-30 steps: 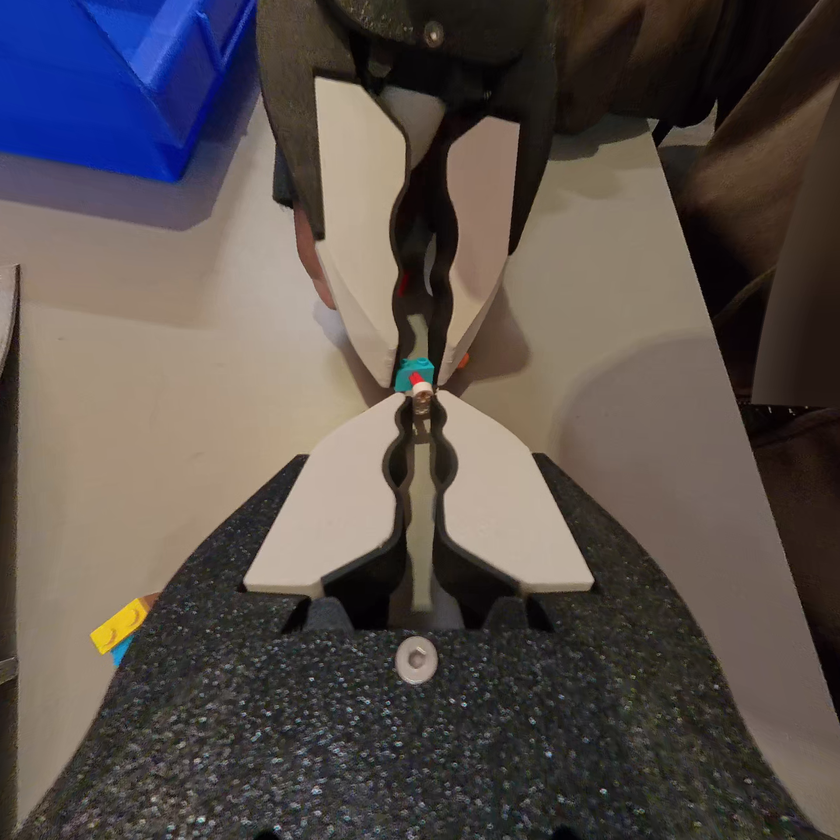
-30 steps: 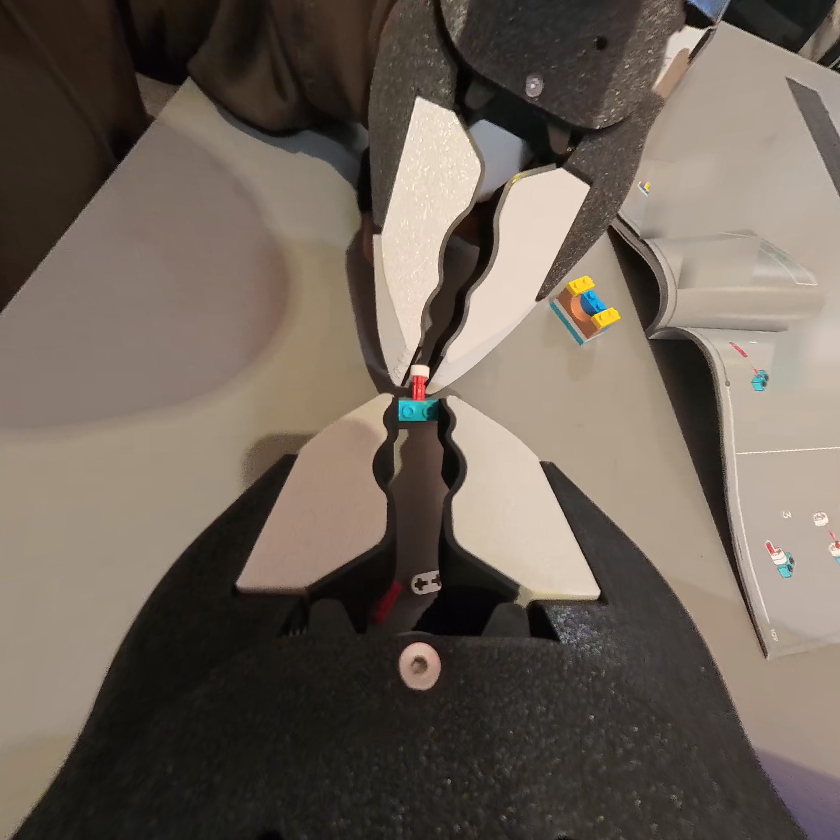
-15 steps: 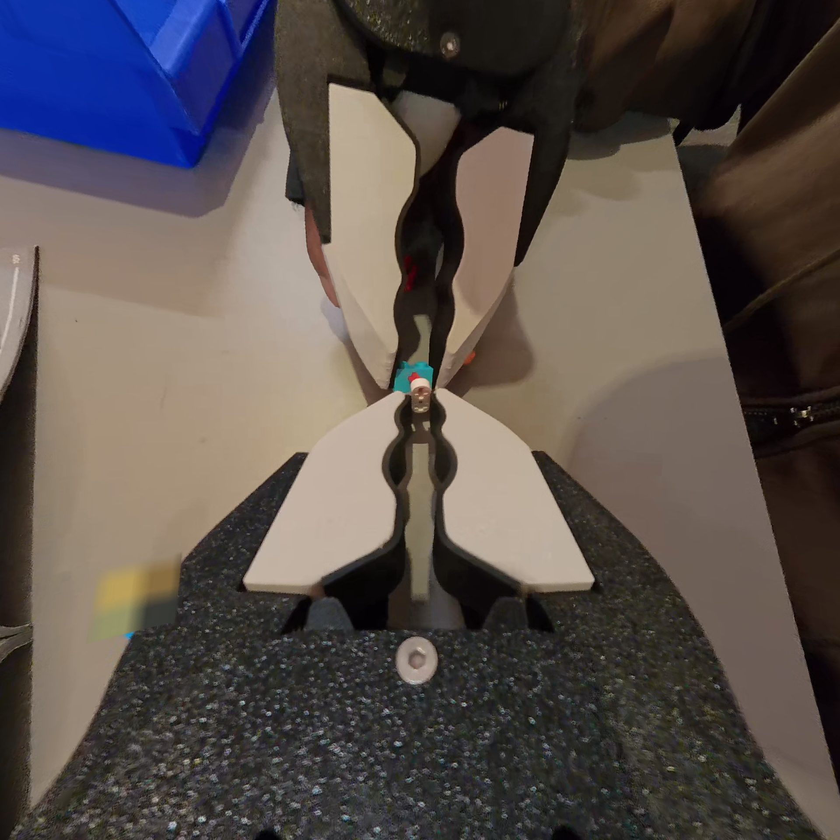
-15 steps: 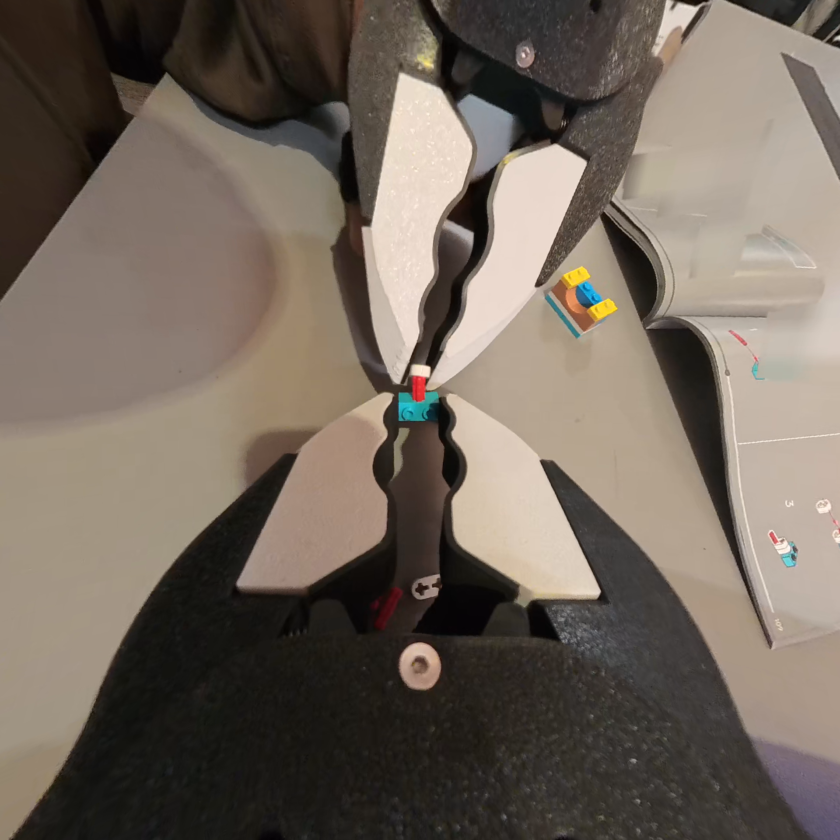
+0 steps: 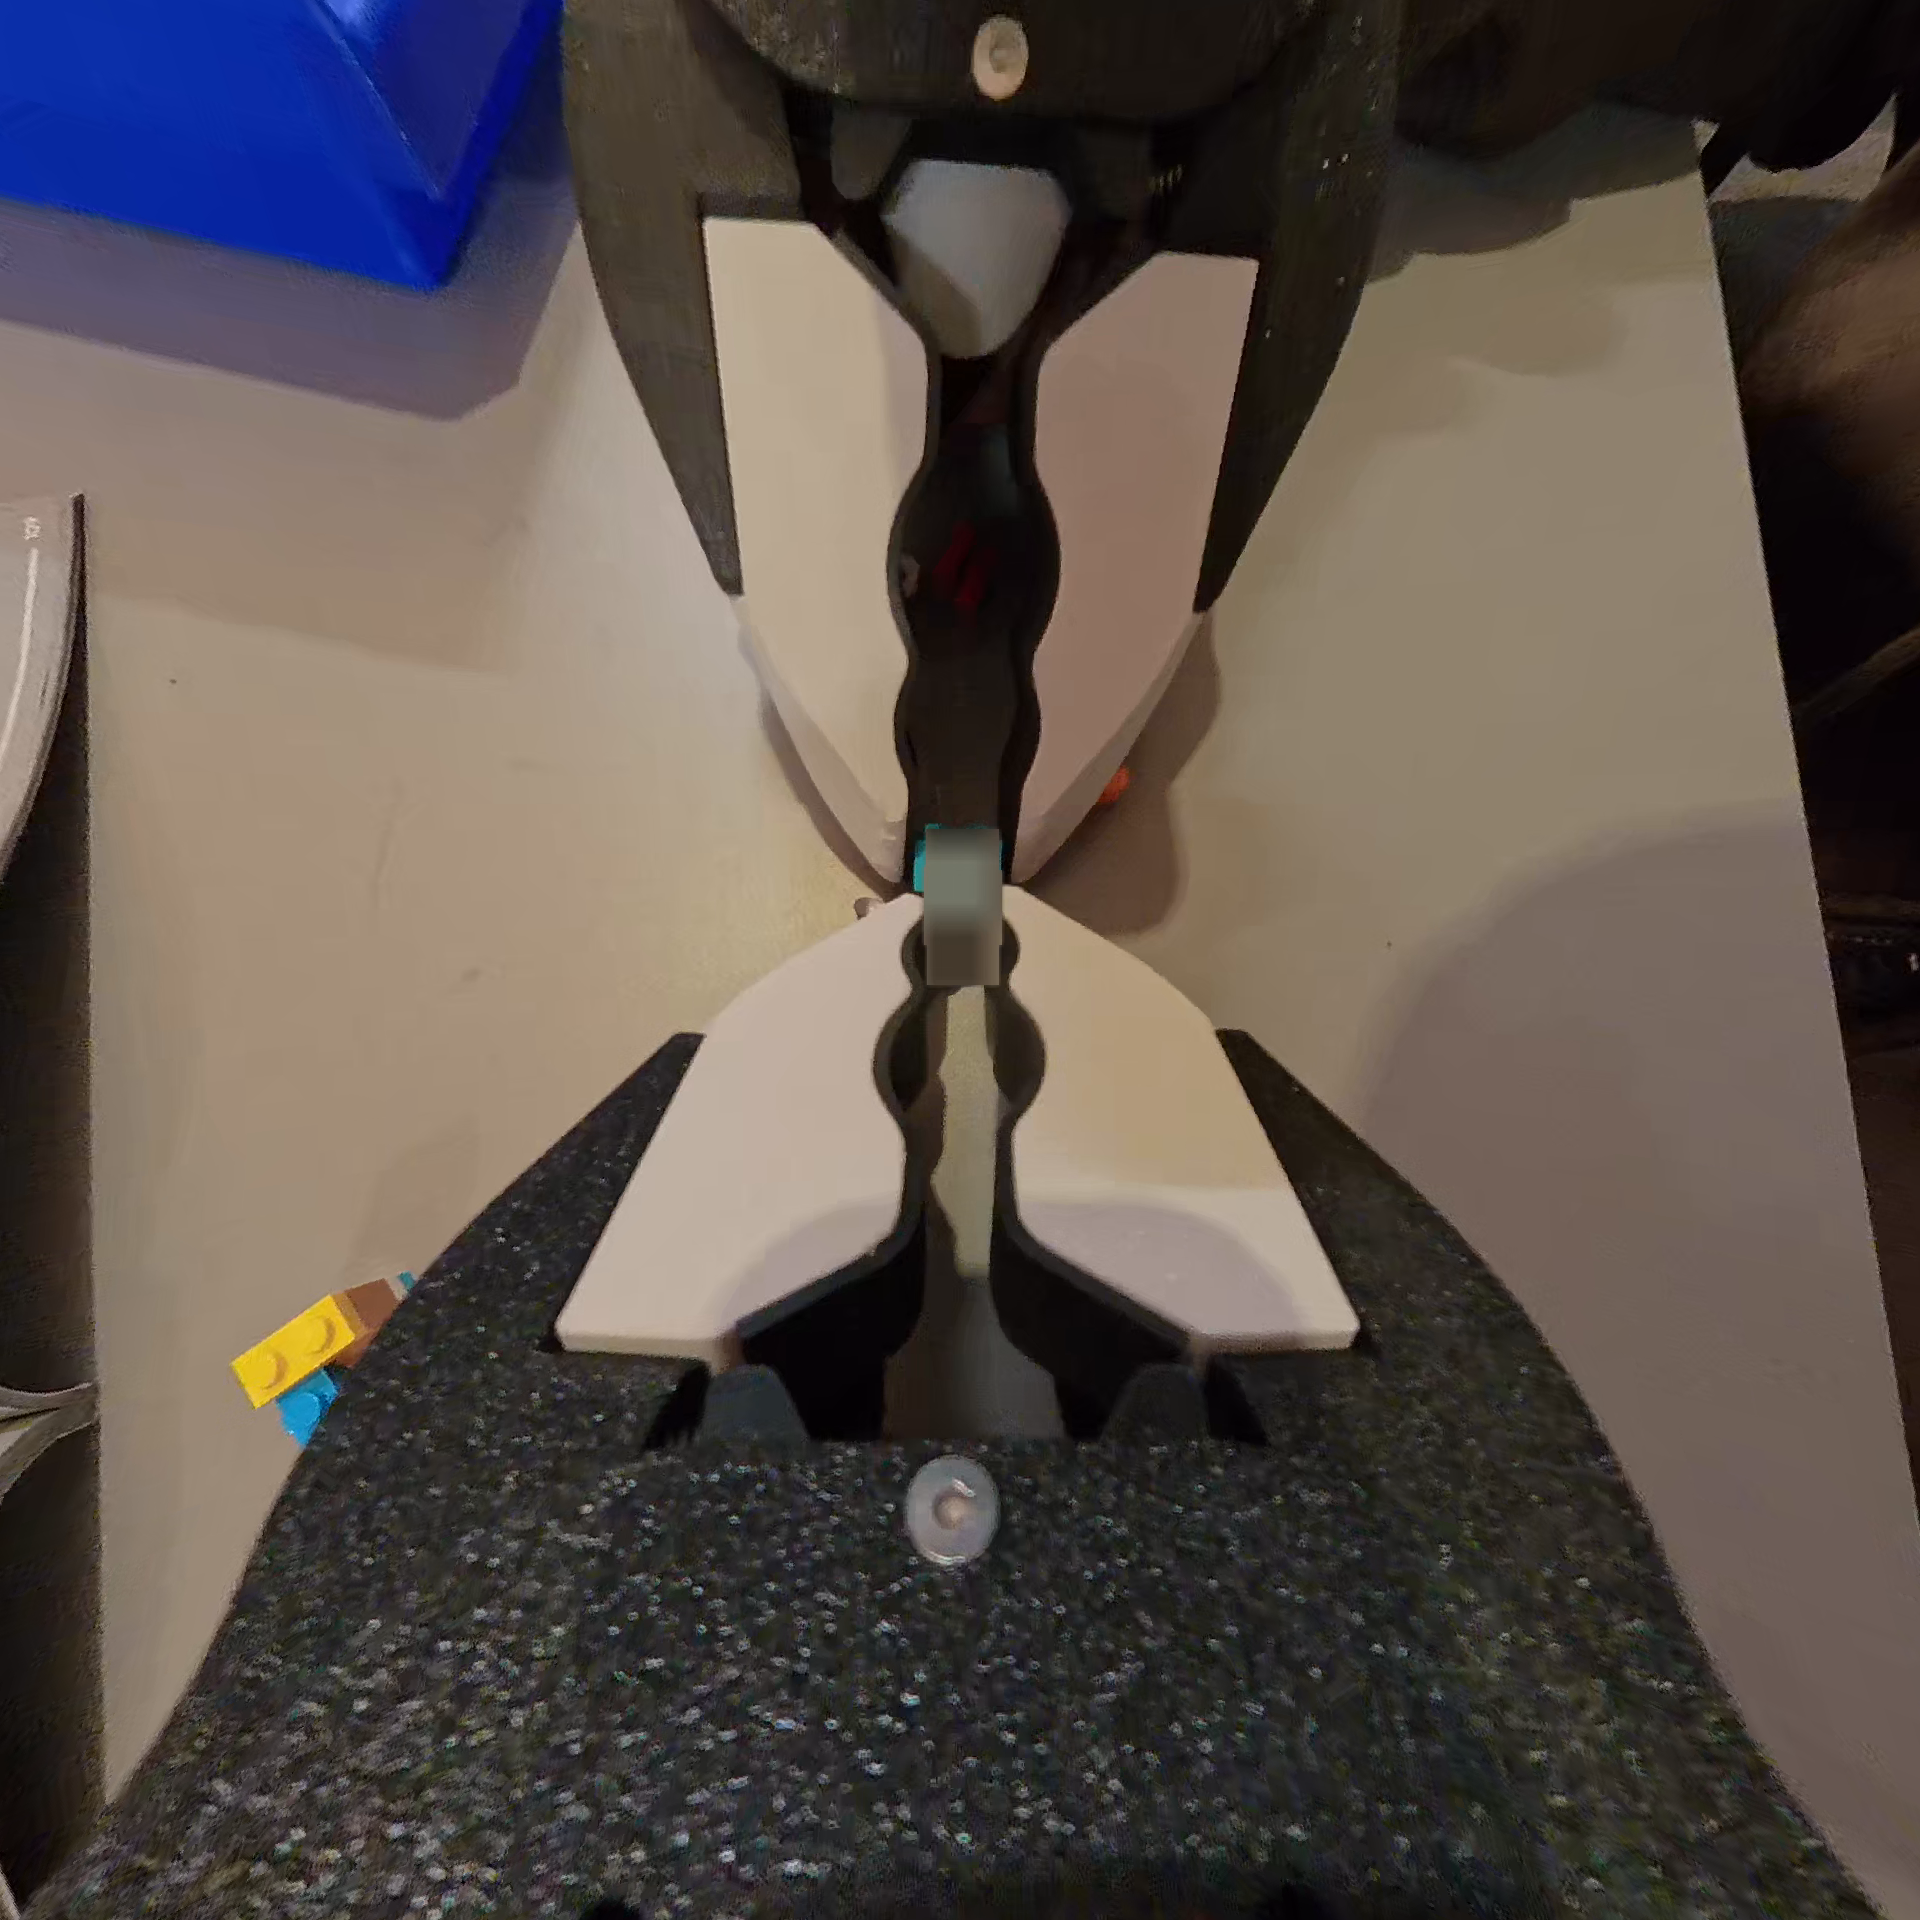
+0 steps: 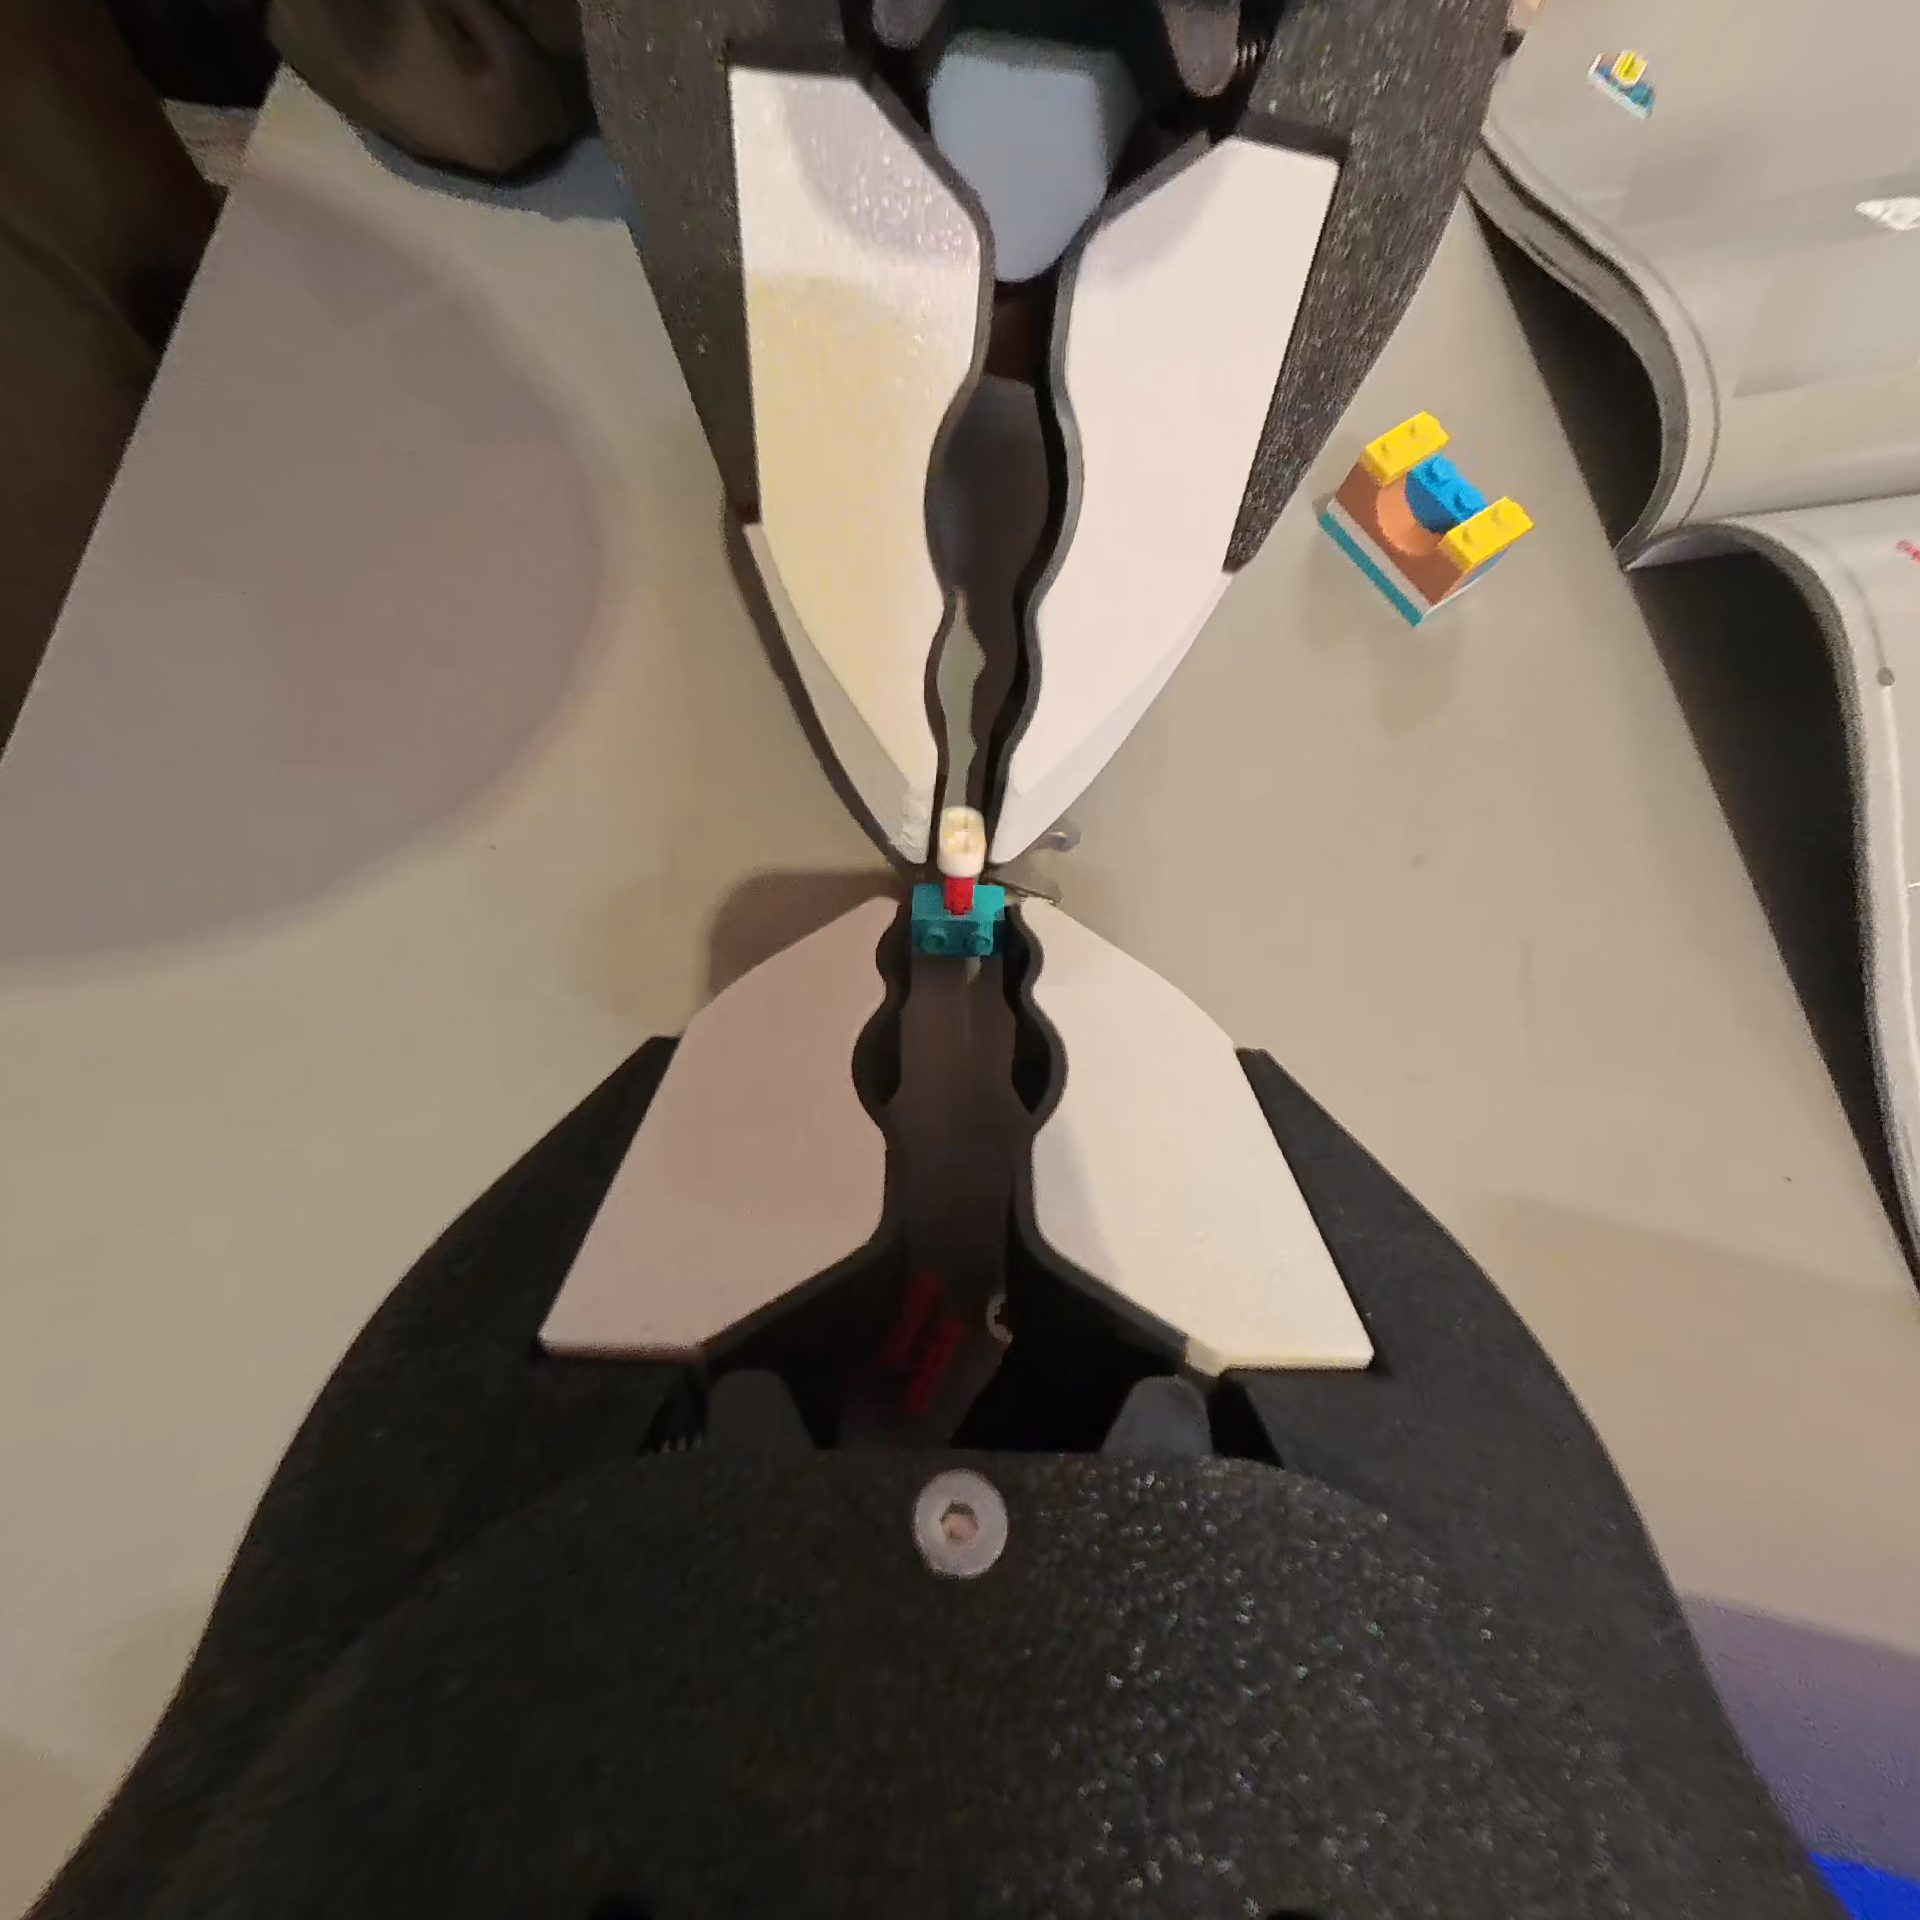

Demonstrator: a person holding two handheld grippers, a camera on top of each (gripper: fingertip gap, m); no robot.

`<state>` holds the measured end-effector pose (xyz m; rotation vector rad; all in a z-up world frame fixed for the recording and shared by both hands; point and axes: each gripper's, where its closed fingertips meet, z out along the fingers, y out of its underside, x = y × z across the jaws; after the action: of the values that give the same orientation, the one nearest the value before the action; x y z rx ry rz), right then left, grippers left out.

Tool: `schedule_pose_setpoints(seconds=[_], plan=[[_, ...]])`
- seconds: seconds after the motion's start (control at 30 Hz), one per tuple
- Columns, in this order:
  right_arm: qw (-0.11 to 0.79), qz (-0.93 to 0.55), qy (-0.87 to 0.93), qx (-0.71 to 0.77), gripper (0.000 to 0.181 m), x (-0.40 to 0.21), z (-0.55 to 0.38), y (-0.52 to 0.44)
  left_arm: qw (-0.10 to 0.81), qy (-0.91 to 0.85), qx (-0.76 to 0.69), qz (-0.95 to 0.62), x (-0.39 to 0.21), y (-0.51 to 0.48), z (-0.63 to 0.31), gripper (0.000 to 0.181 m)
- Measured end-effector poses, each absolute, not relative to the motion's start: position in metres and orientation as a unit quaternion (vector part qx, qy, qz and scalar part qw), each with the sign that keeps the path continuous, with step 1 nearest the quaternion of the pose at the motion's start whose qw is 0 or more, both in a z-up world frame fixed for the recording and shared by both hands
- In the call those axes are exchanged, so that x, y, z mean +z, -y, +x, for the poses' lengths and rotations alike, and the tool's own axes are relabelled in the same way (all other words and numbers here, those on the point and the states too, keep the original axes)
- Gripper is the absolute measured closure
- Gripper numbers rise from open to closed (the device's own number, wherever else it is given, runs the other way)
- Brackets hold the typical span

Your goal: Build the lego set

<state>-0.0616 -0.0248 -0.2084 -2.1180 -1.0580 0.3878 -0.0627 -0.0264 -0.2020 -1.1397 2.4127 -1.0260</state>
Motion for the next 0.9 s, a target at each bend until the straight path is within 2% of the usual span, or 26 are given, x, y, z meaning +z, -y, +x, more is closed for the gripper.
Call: schedule_pose_setpoints(seconds=[0.23,0.5,0.67,0.9], plan=[[0.351,-0.830,0.410,0.144,0.164,-0.2127,-0.0598,0.0244,0.154,-0.842,-0.333,-0.396,-0.2036,0.0240,-0.0618,0.174],[0.357,-0.830,0.406,0.138,0.151,-0.2119,-0.0587,0.0220,0.159,-0.848,-0.318,-0.393,-0.2052,0.0231,-0.0621,0.174],[0.388,-0.807,0.426,0.129,0.153,-0.2042,-0.0624,0.0226,0.162,-0.852,-0.310,-0.389,-0.2055,0.0226,-0.0627,0.173],[0.358,-0.829,0.410,0.132,0.154,-0.2122,-0.0588,0.0213,0.153,-0.847,-0.321,-0.395,-0.2063,0.0210,-0.0629,0.174]])
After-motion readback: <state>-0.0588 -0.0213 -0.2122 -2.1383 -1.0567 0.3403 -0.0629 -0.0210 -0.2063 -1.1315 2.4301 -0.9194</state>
